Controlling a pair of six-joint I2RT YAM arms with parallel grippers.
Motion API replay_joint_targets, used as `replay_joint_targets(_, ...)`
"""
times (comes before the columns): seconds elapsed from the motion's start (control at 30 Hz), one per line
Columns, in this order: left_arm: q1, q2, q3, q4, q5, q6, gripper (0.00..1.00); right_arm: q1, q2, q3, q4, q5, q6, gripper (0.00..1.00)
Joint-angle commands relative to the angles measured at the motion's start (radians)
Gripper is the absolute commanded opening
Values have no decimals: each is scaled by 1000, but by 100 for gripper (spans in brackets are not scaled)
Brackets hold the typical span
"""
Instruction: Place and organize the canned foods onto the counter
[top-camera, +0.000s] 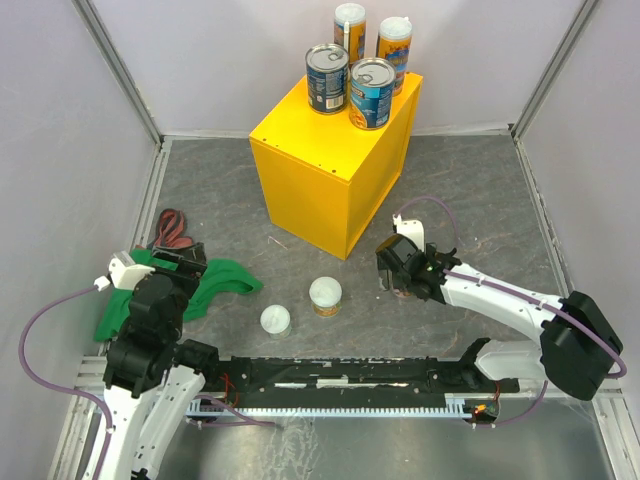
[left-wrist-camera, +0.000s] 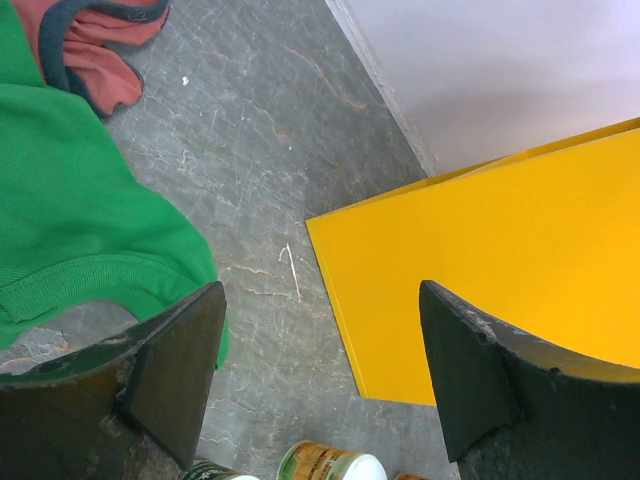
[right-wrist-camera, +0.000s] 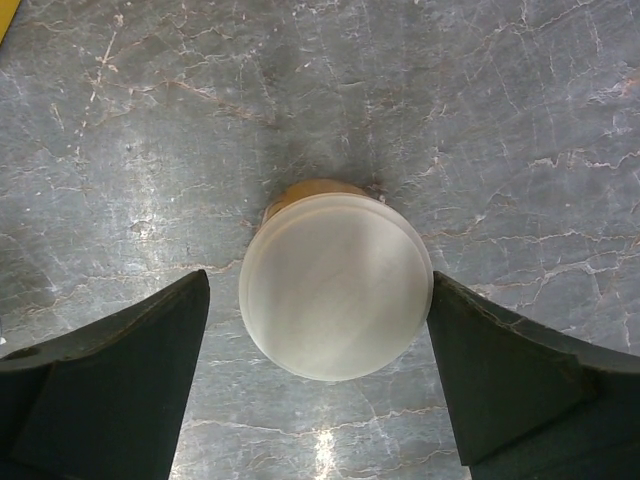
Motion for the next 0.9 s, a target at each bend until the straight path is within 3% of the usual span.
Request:
replay_joint_targets(0.0,-3,3,-8,23,-22,-6,84,-5,2,-9,47,6,4,92)
replay_joint_targets(0.23,-3,8,-8,25,-29,0,85,-5,-20,-25,64,-3,-9,59)
replay_joint_targets(0.33,-3,10,-8,28,-34,3,85,-5,-47,-25,69,-3,-24,51)
replay_joint_targets(0.87,-3,39,-5,60,-40,11,85,-5,-157,163,-40,13,-188,39)
